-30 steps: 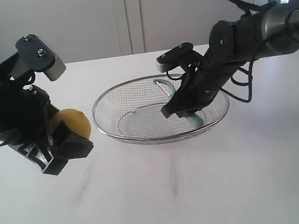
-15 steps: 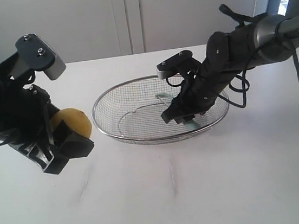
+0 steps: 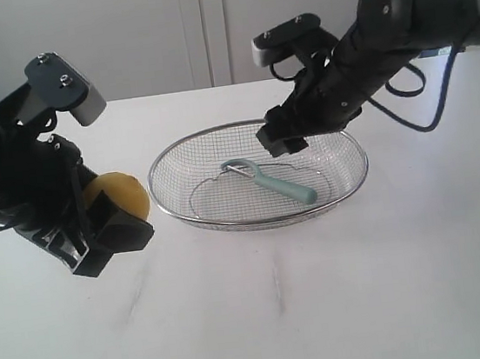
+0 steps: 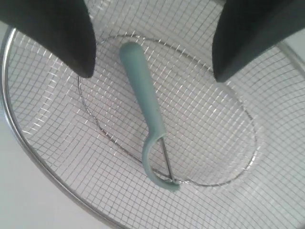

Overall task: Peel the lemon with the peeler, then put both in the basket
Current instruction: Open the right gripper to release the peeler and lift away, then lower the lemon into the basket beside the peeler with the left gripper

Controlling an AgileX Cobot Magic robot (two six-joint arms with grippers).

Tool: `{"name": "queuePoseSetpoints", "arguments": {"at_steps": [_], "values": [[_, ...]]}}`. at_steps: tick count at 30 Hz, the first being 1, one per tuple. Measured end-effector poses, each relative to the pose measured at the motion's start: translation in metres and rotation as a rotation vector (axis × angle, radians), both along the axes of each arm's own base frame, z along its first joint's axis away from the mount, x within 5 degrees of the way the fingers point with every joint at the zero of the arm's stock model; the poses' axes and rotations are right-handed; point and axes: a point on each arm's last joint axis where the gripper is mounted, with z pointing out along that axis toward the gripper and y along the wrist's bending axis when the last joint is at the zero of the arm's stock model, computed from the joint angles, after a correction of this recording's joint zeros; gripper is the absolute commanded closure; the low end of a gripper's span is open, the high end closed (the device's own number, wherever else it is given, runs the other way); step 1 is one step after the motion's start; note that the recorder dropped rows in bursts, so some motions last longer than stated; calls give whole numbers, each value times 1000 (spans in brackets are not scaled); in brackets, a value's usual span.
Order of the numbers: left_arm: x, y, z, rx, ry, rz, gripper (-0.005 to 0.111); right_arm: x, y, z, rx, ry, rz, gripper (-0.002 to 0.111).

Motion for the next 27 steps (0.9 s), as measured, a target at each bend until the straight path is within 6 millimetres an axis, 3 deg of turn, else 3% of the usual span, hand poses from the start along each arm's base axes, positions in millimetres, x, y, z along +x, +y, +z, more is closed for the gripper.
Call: {"name": "queuePoseSetpoints", "arguments": {"at_steps": [6,20,27], "values": [[0,0,0,0,0,0,107,-32,-8,39,28,95,-14,108],[-1,1,-1,24,1,-12,107,-104,-35,118,30,56,57,108],[-8,3,-5,59,71,-50,107,-129,-45,139,35,18,74,108]]}}
